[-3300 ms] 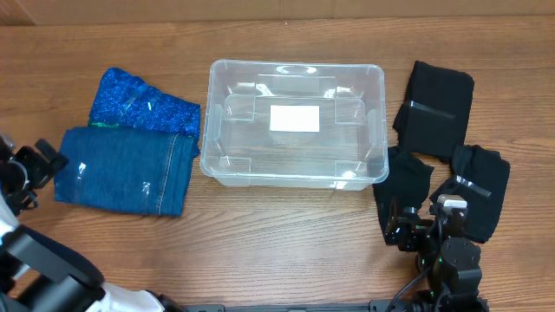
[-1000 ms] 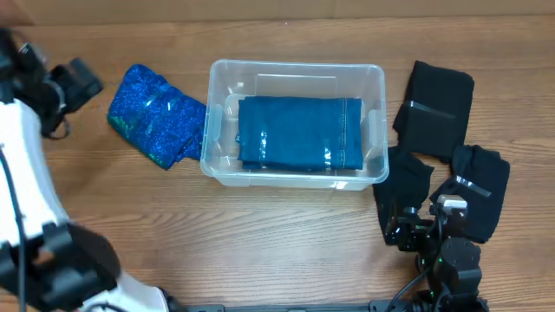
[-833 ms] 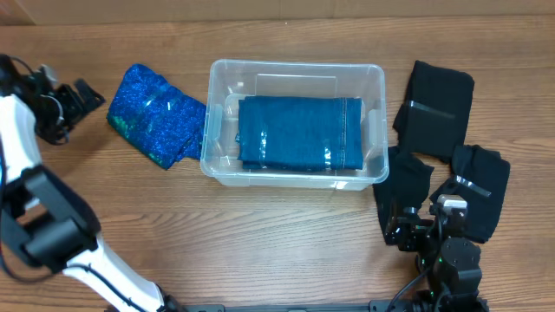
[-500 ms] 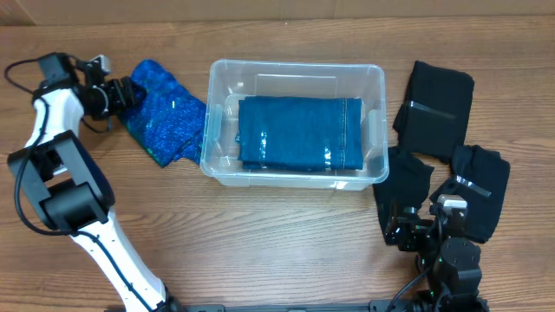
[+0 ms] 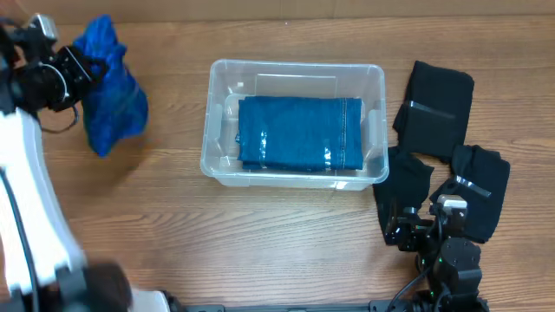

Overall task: Pack container
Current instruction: 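Carry the sparkly blue cloth into the bin's left side and release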

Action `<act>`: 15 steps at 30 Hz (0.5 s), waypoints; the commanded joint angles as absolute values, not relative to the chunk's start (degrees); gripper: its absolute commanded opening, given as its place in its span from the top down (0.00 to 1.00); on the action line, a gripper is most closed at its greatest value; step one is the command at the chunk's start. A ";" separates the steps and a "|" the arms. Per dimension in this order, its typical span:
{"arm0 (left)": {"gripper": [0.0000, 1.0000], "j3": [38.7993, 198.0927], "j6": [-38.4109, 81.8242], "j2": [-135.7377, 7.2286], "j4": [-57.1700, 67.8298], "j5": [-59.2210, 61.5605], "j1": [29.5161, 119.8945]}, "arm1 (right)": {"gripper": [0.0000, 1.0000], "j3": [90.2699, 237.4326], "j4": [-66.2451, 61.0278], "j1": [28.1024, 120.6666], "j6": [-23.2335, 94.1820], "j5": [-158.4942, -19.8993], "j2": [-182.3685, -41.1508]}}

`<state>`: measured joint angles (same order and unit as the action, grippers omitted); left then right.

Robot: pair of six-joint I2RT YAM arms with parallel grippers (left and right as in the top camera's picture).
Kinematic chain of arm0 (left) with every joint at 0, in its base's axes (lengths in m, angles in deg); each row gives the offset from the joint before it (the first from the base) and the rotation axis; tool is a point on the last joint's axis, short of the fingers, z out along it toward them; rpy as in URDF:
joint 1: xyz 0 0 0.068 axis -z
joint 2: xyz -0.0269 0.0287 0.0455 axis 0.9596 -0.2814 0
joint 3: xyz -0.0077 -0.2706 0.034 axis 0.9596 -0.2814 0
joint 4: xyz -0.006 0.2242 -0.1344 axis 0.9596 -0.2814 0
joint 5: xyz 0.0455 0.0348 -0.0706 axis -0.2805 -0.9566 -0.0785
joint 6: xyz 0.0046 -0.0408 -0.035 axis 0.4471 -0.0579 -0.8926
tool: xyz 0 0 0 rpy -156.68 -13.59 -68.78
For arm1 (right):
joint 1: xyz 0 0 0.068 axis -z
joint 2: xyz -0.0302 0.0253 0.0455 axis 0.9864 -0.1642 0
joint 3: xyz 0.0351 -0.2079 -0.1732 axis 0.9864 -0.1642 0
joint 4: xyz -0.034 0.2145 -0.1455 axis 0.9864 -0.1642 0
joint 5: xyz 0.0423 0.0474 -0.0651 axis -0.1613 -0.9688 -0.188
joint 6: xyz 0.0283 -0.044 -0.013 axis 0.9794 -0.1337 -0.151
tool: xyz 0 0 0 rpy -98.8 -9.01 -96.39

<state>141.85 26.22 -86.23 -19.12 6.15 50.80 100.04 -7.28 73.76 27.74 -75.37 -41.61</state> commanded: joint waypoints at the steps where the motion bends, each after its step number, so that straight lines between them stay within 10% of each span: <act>1: 0.96 142.36 26.20 -77.31 -21.15 11.75 60.07 | 0.00 99.06 -7.36 73.91 27.52 -75.26 -41.15; 15: 0.96 142.34 52.84 -97.68 -16.23 23.20 85.30 | 0.00 99.06 -7.36 73.91 27.52 -75.26 -41.15</act>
